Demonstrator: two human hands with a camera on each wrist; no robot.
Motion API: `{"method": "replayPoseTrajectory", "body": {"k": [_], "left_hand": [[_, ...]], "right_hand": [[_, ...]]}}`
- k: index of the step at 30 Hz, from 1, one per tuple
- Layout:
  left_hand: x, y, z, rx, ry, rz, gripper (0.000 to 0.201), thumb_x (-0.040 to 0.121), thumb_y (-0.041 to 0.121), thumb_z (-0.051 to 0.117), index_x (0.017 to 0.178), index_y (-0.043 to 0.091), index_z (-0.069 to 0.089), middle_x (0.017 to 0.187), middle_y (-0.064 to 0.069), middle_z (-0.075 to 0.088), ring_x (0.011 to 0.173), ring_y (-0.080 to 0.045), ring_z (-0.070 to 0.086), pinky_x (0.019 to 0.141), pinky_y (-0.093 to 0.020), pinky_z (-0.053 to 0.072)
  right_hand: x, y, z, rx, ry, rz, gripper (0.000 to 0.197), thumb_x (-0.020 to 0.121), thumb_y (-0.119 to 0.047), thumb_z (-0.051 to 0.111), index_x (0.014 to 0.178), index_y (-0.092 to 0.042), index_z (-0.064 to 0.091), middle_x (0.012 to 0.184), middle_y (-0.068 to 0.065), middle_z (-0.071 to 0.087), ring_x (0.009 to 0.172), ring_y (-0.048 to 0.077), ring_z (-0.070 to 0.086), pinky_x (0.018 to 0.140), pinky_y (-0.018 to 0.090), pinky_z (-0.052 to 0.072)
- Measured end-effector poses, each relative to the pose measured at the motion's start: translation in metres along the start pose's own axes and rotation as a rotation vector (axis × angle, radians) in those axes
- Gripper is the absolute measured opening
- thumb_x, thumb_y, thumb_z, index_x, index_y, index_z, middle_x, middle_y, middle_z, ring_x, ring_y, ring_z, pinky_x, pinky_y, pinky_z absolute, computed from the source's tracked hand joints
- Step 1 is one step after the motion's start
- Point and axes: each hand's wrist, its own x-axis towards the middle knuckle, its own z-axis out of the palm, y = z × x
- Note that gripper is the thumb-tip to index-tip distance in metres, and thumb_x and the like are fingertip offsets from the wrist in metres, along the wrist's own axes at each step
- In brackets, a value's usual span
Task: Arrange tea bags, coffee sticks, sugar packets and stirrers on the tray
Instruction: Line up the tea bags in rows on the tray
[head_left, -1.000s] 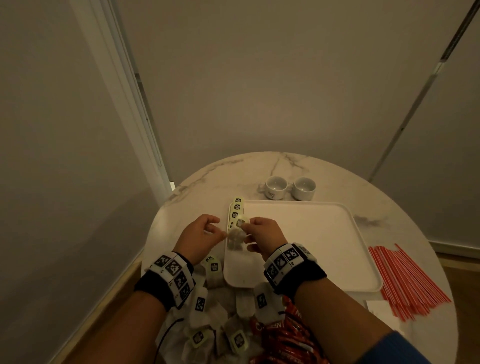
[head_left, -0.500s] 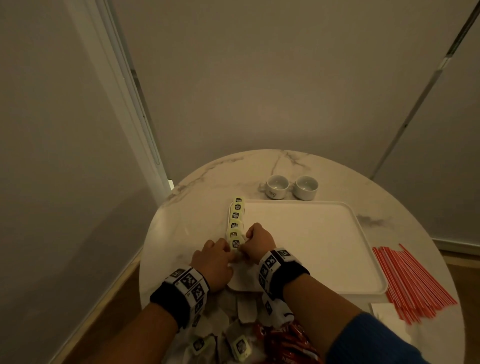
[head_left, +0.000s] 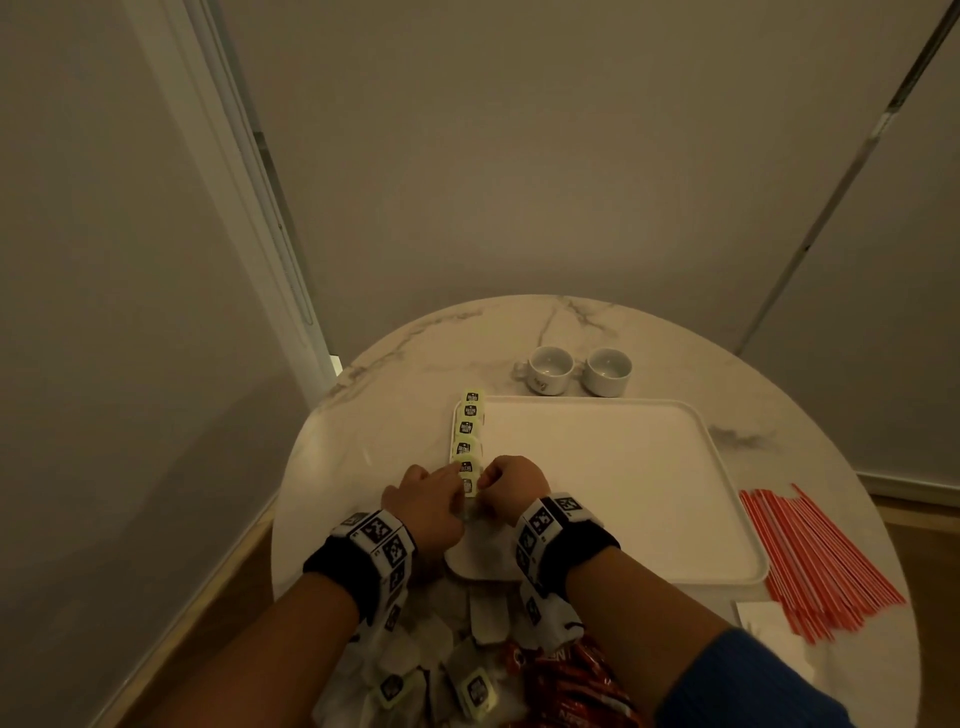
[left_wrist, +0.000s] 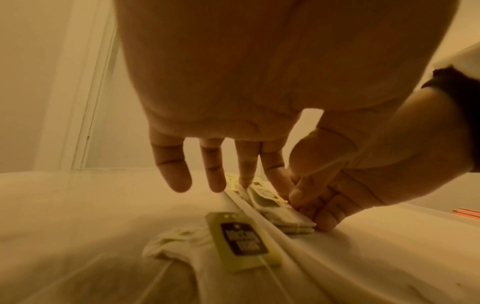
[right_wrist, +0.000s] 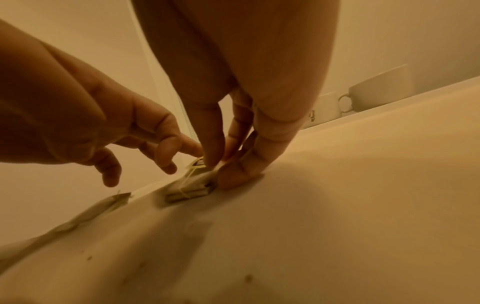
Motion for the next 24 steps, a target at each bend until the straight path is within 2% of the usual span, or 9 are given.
{"method": "replayPoseTrajectory", "body": {"k": [3,7,12,14,19,20,22,23,24], "left_hand": [[-0.001,0.001,-0.002,-0.013,0.0,0.004,0.056,0.085,0.02,0.051,0.139,0.026,0.035,0.148,0.003,0.031,0.13,-0.022,0.03,0.104,-0.04,0.033],[0.003,-0.003,-0.002,-0.05,-0.051,-0.026,0.074,0.082,0.022,0.052,0.148,0.034,0.019,0.133,-0.005,0.038,0.128,-0.022,0.031,0.103,-0.039,0.03],[0.01,-0.006,-0.001,-0.049,-0.08,-0.034,0.081,0.082,0.023,0.053,0.15,0.035,0.012,0.132,-0.005,0.036,0.127,-0.023,0.031,0.105,-0.038,0.03],[0.012,-0.007,-0.001,-0.053,-0.086,-0.022,0.082,0.083,0.023,0.054,0.15,0.036,0.01,0.132,-0.006,0.034,0.127,-0.024,0.033,0.106,-0.038,0.029],[0.014,-0.009,0.002,-0.086,-0.052,-0.006,0.08,0.081,0.022,0.055,0.149,0.036,0.016,0.135,-0.006,0.034,0.127,-0.025,0.033,0.106,-0.037,0.03],[0.015,-0.01,0.002,-0.106,-0.025,0.014,0.072,0.081,0.021,0.056,0.145,0.034,0.026,0.138,-0.005,0.034,0.128,-0.025,0.032,0.105,-0.038,0.031],[0.018,-0.013,0.001,-0.152,0.047,0.079,0.041,0.081,0.021,0.058,0.12,0.029,0.048,0.148,0.003,0.031,0.13,-0.026,0.028,0.104,-0.041,0.032],[0.02,-0.014,0.0,-0.174,0.074,0.096,0.03,0.08,0.022,0.06,0.107,0.028,0.049,0.149,0.007,0.03,0.129,-0.025,0.028,0.103,-0.042,0.033],[0.021,-0.016,-0.001,-0.2,0.099,0.103,0.029,0.079,0.021,0.062,0.102,0.028,0.047,0.148,0.008,0.032,0.127,-0.025,0.029,0.102,-0.042,0.034]], "right_hand": [[0.001,0.0,0.0,-0.005,0.007,0.002,0.013,0.08,-0.01,0.067,0.086,-0.018,0.061,0.104,0.007,0.068,0.092,0.021,0.062,0.085,0.031,0.052],[0.002,-0.001,0.001,0.001,0.005,0.004,0.011,0.081,-0.01,0.066,0.087,-0.018,0.061,0.104,0.008,0.068,0.097,0.024,0.064,0.088,0.035,0.054],[0.003,0.0,0.001,0.007,-0.023,0.001,0.013,0.08,-0.008,0.067,0.082,-0.018,0.058,0.099,0.008,0.067,0.096,0.024,0.064,0.086,0.034,0.054],[0.004,0.0,0.0,0.017,-0.034,0.007,0.017,0.078,-0.007,0.068,0.077,-0.019,0.057,0.095,0.006,0.066,0.094,0.025,0.064,0.085,0.034,0.055],[0.004,0.001,-0.001,0.005,-0.007,0.005,0.009,0.082,-0.01,0.064,0.088,-0.016,0.06,0.105,0.01,0.068,0.097,0.026,0.064,0.087,0.036,0.054],[0.004,0.002,-0.002,0.004,0.012,0.008,0.008,0.084,-0.01,0.062,0.089,-0.015,0.059,0.106,0.011,0.068,0.099,0.026,0.064,0.087,0.034,0.053],[0.004,0.002,-0.005,0.006,0.043,0.023,0.01,0.085,-0.011,0.059,0.095,-0.013,0.06,0.109,0.01,0.066,0.101,0.025,0.062,0.083,0.031,0.049],[0.004,0.002,-0.007,0.008,0.048,0.035,0.015,0.086,-0.012,0.057,0.1,-0.011,0.061,0.11,0.01,0.065,0.103,0.026,0.061,0.082,0.03,0.047],[0.005,0.001,-0.007,0.011,0.042,0.045,0.019,0.087,-0.012,0.057,0.105,-0.009,0.063,0.111,0.01,0.065,0.104,0.026,0.061,0.082,0.03,0.047]]}}
